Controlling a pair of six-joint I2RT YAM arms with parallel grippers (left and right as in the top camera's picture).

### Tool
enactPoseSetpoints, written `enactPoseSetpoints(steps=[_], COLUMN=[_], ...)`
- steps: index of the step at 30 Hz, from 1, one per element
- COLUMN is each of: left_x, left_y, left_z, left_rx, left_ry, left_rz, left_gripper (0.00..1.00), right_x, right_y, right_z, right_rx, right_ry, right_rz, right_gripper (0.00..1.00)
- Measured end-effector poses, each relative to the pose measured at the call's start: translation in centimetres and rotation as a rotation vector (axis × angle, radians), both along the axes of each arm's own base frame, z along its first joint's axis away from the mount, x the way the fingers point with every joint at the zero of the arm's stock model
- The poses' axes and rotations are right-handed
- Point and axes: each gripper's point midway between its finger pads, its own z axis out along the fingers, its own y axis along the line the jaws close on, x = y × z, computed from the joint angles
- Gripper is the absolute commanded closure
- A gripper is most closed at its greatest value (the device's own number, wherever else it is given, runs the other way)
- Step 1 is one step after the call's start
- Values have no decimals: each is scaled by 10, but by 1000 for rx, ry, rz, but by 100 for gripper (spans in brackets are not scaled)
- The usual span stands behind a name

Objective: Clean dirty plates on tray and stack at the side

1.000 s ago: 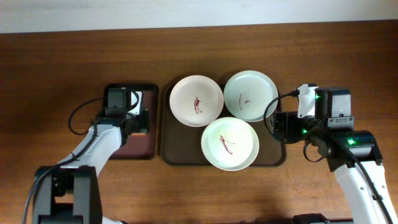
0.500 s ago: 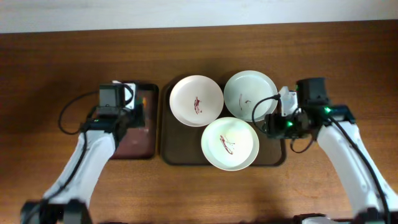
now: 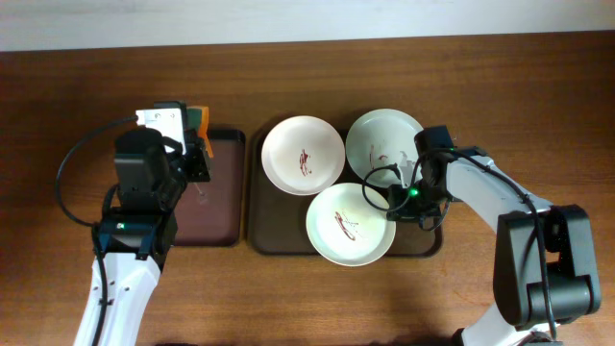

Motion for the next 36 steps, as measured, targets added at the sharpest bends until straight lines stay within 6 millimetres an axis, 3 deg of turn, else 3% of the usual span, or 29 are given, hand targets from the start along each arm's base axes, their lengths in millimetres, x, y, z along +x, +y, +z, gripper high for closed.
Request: enactPoseSetpoints(steps=[10, 12, 16, 18, 22, 24, 26, 30, 31, 32, 34, 36], left_x=[2, 2, -6, -21, -32, -39, -43, -41, -32, -16, -3, -12], left_y=[0, 0, 1, -3, -18, -38, -54, -42, -39, -42, -69, -112], left_z=[1, -30, -143, -183, -194, -205, -207, -199, -183, -150, -114, -105], left_rx=[0, 7, 30, 10, -2, -16, -18, -17, -20, -35, -100, -174], left_ry=[-7, 102, 464, 612, 674, 713, 723, 730, 685, 585, 462, 454], left_rz=[0, 1, 1, -2, -49, -106, -154, -117, -105, -116, -215, -368], left_gripper=[100, 100, 100, 100, 100, 100, 100, 100, 100, 100, 100, 100], right_x=[4, 4, 4, 4, 4, 4, 4, 4, 4, 3, 3, 3], right_y=[0, 0, 0, 0, 0, 0, 0, 0, 0, 0, 0, 0], right_z=[0, 0, 0, 0, 0, 0, 0, 0, 0, 0, 0, 0], right_rx=[-1, -1, -1, -1, -1, -1, -1, -1, -1, -2, -2, -1], right_ry=[-10, -11, -10, -9, -9, -9, -9, -9, -9, -9, -9, -9], right_rz=[-15, -14, -15, -14, -15, -15, -15, -15, -14, -15, -15, -14], right_gripper=[96, 96, 96, 96, 96, 96, 96, 96, 96, 96, 96, 96])
